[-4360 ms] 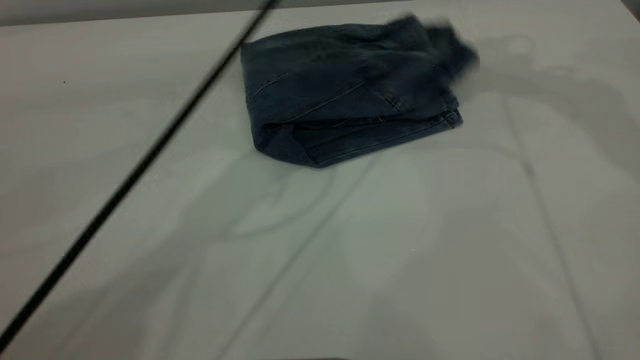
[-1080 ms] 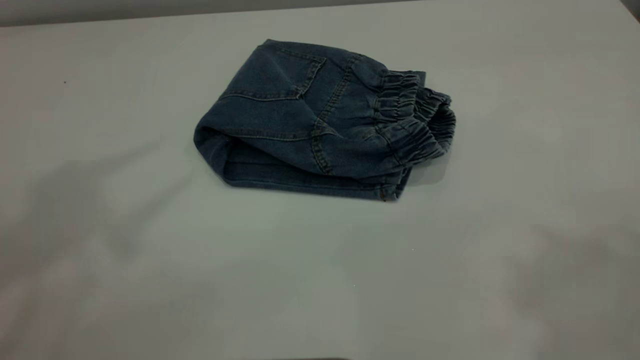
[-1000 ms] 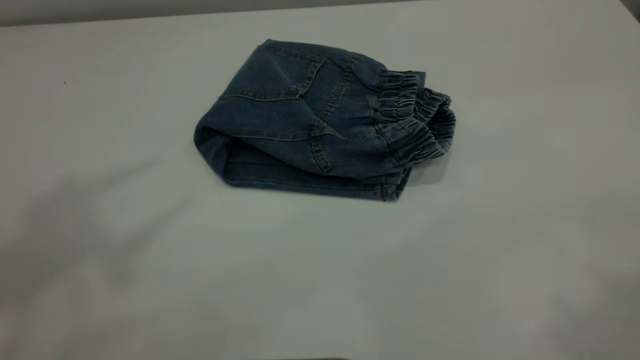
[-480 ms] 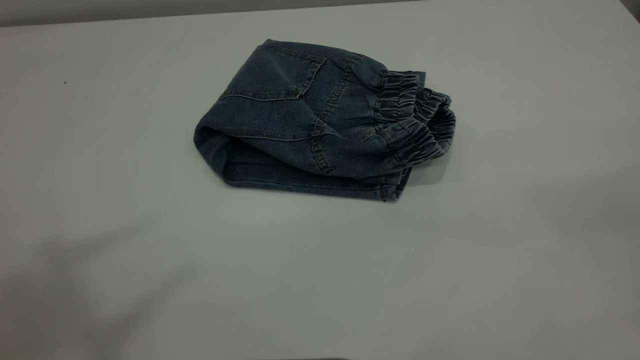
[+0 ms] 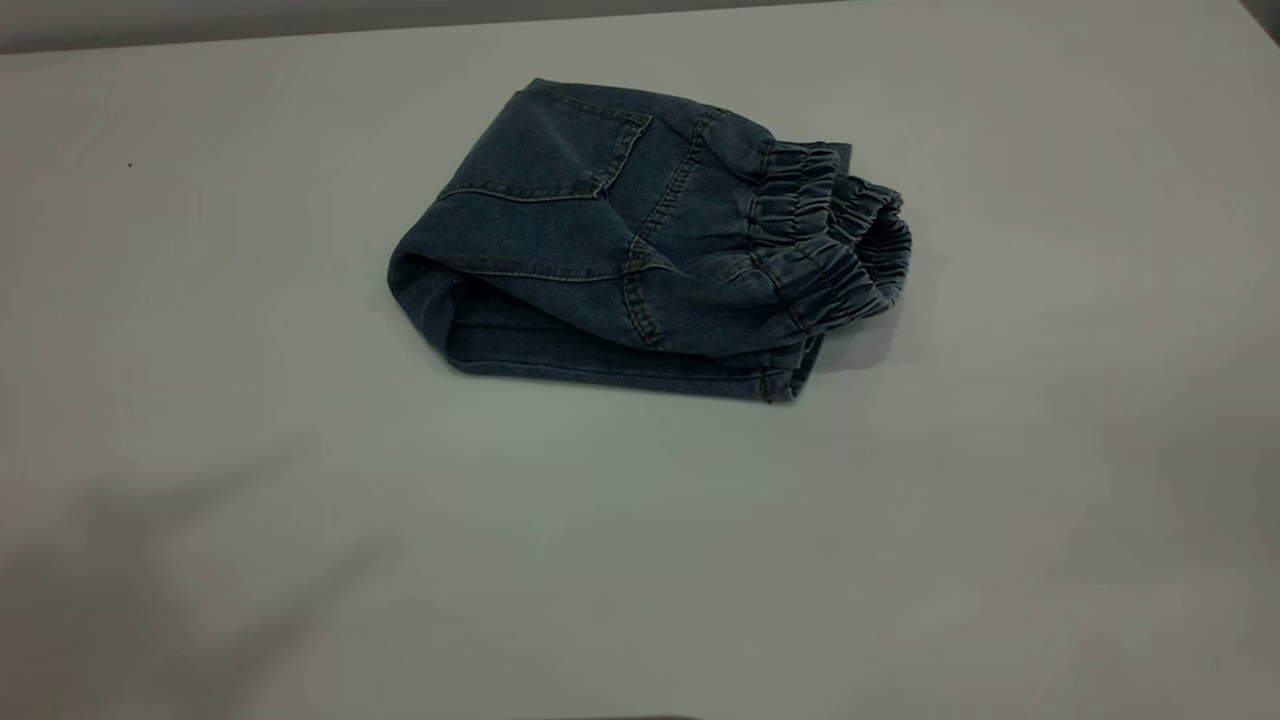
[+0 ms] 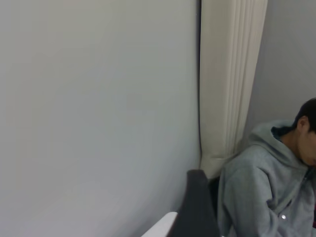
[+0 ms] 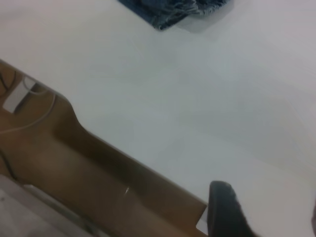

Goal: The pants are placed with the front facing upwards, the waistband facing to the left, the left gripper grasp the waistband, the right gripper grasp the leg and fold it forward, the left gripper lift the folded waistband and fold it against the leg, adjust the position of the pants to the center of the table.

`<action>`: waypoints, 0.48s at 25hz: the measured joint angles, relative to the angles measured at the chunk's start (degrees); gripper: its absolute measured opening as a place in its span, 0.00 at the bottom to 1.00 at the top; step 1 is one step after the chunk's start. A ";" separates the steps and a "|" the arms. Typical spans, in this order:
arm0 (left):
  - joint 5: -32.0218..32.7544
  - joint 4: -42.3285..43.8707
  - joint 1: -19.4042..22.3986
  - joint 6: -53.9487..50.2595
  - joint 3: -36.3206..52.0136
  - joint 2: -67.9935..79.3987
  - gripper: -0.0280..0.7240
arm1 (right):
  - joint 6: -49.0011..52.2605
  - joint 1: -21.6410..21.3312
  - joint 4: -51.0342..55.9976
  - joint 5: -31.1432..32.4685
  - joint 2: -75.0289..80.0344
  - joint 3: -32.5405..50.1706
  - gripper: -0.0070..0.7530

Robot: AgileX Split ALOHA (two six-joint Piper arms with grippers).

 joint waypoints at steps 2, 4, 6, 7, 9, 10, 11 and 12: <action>0.00 0.00 1.23 0.70 0.00 -1.04 0.75 | -0.36 0.00 0.30 0.24 0.00 0.37 0.42; 0.00 0.00 3.08 4.74 0.00 -2.65 0.74 | -0.42 0.00 0.73 0.37 0.00 0.43 0.42; 0.70 0.00 4.37 9.52 0.00 -4.20 0.73 | -0.48 0.00 0.84 0.42 0.00 0.43 0.42; 2.28 0.00 4.63 11.89 0.00 -4.93 0.72 | -0.48 0.00 0.90 0.50 0.00 0.43 0.42; 7.66 0.00 4.90 16.36 0.00 -6.10 0.71 | -0.48 0.00 0.90 0.49 0.00 0.49 0.42; 10.64 0.00 4.89 19.03 0.00 -6.41 0.70 | -0.52 0.00 0.90 0.51 0.00 0.51 0.42; 14.67 0.00 4.89 21.80 0.00 -6.61 0.70 | -0.52 0.00 0.90 0.51 0.00 0.51 0.42; 18.88 0.00 4.89 24.10 0.00 -6.80 0.70 | -0.57 0.00 0.90 0.51 0.00 0.51 0.42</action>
